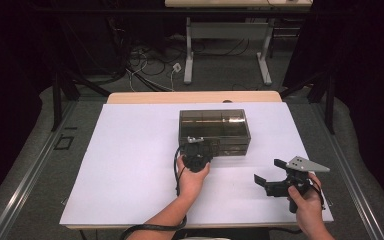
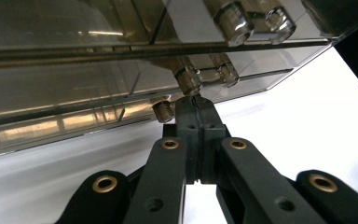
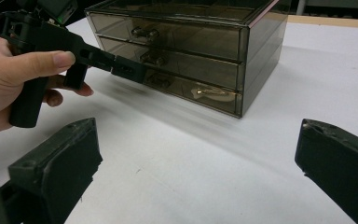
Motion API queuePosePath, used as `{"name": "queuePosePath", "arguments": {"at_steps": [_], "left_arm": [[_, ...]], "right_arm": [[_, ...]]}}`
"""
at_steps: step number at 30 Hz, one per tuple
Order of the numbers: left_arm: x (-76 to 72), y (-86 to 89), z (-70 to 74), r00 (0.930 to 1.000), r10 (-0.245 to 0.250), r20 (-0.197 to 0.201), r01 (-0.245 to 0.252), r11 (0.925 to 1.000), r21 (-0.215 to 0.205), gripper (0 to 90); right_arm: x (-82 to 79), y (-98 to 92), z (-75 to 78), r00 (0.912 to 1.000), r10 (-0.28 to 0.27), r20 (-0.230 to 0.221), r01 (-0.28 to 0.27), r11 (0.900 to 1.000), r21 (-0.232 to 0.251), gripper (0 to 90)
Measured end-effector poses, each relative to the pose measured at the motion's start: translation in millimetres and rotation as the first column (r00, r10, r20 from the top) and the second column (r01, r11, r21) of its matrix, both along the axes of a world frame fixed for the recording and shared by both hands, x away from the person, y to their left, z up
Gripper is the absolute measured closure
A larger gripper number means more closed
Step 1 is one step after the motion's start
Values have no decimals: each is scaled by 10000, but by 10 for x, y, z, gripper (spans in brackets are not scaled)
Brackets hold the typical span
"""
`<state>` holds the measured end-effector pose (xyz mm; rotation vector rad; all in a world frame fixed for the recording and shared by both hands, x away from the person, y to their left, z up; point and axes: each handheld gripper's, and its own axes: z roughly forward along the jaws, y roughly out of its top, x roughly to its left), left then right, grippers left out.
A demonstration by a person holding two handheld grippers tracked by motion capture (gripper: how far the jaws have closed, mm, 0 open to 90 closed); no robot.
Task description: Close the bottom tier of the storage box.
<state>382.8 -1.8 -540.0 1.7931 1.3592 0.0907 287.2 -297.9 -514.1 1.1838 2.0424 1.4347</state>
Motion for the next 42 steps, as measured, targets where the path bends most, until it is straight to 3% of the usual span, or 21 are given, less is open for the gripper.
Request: {"name": "queuePosePath", "arguments": {"at_steps": [16,24,29,30,31,34,40,42], "left_arm": [[-82,33,100,9993,-302,202,304,9995,-92,900],[-141,71,176,9974,-670,257,671,9977,-24,849],[-158,118,216,9962,-828,261,828,9966,-8,790],[-164,123,224,9962,-822,304,823,9966,-19,778],[-168,134,236,9959,-853,314,853,9964,5,759],[-179,154,268,9944,-904,545,889,9956,288,695],[-223,195,344,9864,-1198,1122,1118,9909,753,549],[-238,205,373,9844,-1211,1275,1128,9911,706,542]], "right_arm": [[-9,2,8,10000,-25,0,25,10000,16,0],[5,36,5,10000,95,24,-95,9999,-76,0],[14,31,2,10000,51,3,-51,10000,-21,0],[7,22,14,9998,88,-175,-91,9998,-157,0],[15,29,4,10000,54,-32,-54,10000,-74,0],[21,47,-10,9999,-19,162,17,9999,124,0],[5,20,9,10000,30,-61,-30,10000,5,0],[7,20,7,10000,68,-61,-68,10000,-12,0]]}}
